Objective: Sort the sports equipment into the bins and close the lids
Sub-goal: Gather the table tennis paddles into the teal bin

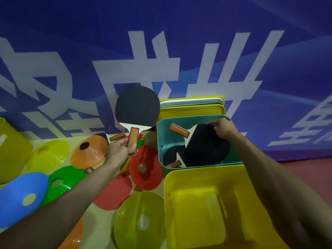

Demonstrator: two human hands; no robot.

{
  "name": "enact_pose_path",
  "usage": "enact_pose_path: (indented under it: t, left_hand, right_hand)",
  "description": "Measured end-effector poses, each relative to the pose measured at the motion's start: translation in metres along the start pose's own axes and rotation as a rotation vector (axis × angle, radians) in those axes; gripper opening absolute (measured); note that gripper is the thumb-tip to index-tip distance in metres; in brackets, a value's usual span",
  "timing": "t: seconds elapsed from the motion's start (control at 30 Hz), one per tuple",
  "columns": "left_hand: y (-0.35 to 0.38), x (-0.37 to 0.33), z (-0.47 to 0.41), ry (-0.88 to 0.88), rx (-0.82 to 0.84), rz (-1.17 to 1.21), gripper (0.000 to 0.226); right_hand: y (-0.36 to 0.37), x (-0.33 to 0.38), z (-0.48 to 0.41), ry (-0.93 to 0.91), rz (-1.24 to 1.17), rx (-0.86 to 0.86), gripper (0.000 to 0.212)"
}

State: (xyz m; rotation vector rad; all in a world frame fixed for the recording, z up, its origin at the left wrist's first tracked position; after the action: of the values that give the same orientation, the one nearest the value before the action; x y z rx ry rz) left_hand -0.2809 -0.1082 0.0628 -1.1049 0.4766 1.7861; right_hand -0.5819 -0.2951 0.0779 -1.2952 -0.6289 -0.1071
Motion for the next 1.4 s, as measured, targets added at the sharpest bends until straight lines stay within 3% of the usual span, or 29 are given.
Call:
enact_pose_path:
  t: [0.43, 0.77, 0.87, 1.0, 1.13, 1.2, 1.33, 1.4]
  left_hand:
    - [0.03, -0.01, -0.007, -0.008, -0.03, -0.087, 0.033]
    - [0.033, -0.002, -0.015, -0.023, -0.035, -0.175, 0.032]
    - [0.038, 0.001, -0.013, -0.018, -0.028, -0.2, 0.034]
    - [0.049, -0.002, -0.004, 0.017, -0.008, -0.194, 0.039]
    - [0.059, -0.004, 0.001, 0.038, 0.043, -0.241, 0.039]
    - [0.063, -0.005, 0.004, 0.063, 0.04, -0.285, 0.035]
    - [0.067, -0.008, 0.009, 0.087, 0.058, -0.337, 0.034]
    - [0.068, -0.008, 0.008, 0.094, 0.076, -0.37, 0.035]
  right_hand:
    - [0.082, -0.02, -0.048, -0.011, 0.031, 0.284, 0.045]
    - [0.101, -0.034, -0.052, 0.071, 0.028, 0.144, 0.034]
    - [0.09, -0.03, -0.051, -0.004, -0.123, 0.072, 0.03]
    - [0.064, -0.002, -0.039, -0.06, -0.721, 0.008, 0.024]
    - [0.029, 0.019, -0.024, -0.033, -1.152, -0.093, 0.041]
    - [0.02, 0.021, -0.018, -0.036, -1.232, -0.083, 0.045]
    - [0.019, 0.019, -0.01, -0.026, -1.201, -0.157, 0.025]
    - [0.022, 0.014, -0.006, 0.016, -1.143, -0.198, 0.025]
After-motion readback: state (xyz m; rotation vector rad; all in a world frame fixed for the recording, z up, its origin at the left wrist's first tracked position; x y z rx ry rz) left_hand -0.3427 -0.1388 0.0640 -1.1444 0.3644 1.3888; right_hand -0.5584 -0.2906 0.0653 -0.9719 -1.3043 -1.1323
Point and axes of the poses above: each hand's wrist, its own z-axis away from the middle knuckle, its own y-axis out of the palm, x = y × z, the point moved 2 cm from there along -z, towards the middle knuckle, and after that the axes turned 13 degrees about -y, right-handed, at the moved point
